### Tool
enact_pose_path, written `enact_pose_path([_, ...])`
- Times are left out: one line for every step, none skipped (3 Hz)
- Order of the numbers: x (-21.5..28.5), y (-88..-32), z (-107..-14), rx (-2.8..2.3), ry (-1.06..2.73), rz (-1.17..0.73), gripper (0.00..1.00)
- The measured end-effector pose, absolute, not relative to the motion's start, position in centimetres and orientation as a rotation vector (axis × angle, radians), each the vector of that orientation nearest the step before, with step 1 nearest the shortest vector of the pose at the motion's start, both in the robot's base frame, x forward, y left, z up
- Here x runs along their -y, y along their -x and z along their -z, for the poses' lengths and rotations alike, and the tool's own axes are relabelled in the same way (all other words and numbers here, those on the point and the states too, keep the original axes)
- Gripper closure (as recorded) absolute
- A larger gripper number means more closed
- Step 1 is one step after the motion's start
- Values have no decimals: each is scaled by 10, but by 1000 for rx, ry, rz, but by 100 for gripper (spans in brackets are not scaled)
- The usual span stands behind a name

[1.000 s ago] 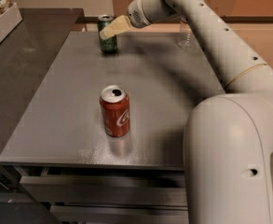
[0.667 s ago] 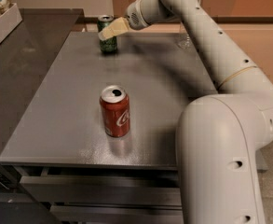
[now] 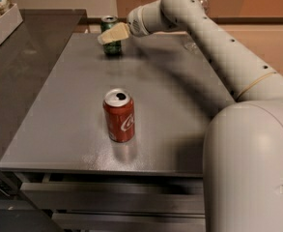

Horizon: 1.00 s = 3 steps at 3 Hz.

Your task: Move green can near coke can

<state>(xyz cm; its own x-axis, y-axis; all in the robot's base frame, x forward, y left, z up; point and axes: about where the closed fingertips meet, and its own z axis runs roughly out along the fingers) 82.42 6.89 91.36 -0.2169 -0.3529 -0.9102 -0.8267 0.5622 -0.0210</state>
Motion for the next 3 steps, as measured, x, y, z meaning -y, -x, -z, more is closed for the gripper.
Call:
enact_pose_path([-69, -824, -914, -1804, 972, -598, 0])
enact_pose_path([-75, -821, -914, -1782, 970, -605, 0])
enact_pose_path([-80, -815, -913, -1752, 957, -608, 0])
